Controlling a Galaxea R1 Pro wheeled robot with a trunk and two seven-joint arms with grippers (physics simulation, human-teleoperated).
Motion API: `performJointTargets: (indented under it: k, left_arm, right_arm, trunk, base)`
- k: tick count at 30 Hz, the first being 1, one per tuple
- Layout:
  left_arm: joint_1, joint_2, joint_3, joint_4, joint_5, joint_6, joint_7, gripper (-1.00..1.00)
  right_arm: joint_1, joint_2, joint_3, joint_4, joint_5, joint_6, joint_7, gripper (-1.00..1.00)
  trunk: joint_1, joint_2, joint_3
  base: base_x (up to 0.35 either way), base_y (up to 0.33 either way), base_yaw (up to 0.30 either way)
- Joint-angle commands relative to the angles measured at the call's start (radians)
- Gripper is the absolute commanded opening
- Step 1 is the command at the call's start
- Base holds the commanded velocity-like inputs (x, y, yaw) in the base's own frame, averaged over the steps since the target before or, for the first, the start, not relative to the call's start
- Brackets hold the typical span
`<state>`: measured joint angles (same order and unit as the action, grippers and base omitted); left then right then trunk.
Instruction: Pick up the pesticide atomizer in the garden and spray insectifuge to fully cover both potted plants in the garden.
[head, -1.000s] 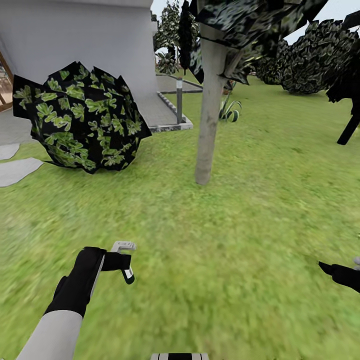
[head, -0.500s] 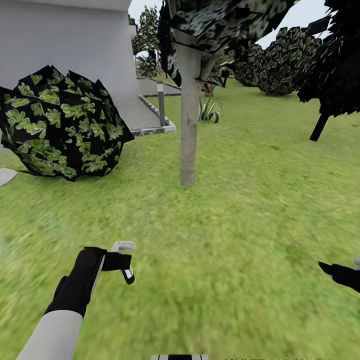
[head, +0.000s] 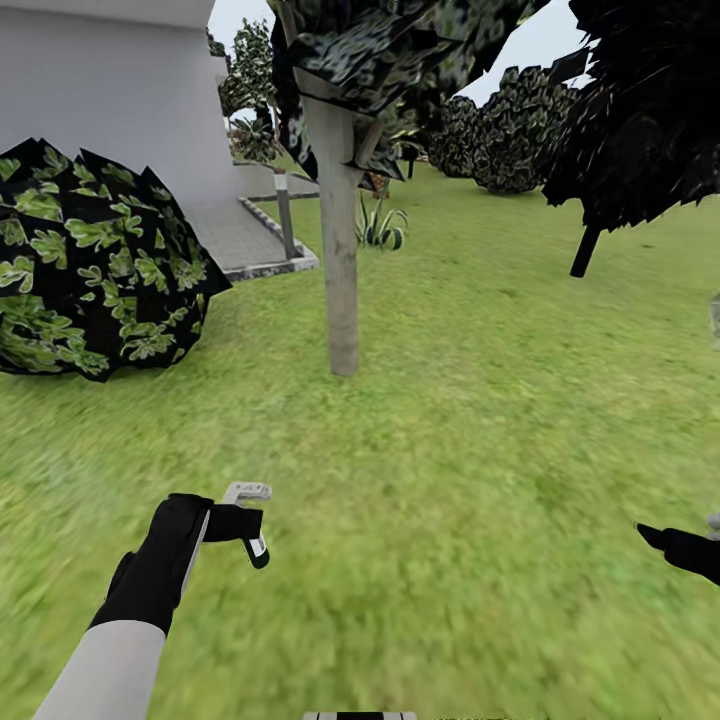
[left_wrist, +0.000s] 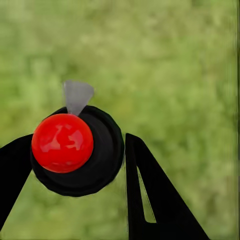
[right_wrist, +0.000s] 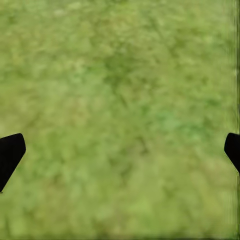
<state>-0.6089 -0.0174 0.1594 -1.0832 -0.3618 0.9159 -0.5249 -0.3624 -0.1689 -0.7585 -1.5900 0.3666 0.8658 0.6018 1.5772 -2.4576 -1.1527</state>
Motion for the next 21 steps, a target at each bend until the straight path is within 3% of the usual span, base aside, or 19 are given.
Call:
performJointTargets:
  k: [1, 21]
  left_arm:
    - [0.0, -0.001, 0.003, -0.001, -0.01, 0.003, -0.01, -1.0]
    - [0.0, -0.001, 0.003, -0.001, -0.009, 0.003, -0.01, -1.0]
  right_arm:
    - [-0.001, 0.0, -0.001, -0.001, 0.011, 0.002, 0.01, 1.0]
    - [-0.001, 0.0, -0.001, -0.001, 0.011, 0.002, 0.01, 1.0]
  trunk:
    - [0.0, 0.0, 0.0]
    - [0.0, 0.0, 0.015]
  base:
    - [0.0, 0.0, -0.258]
    - [0.0, 0.0, -0.272]
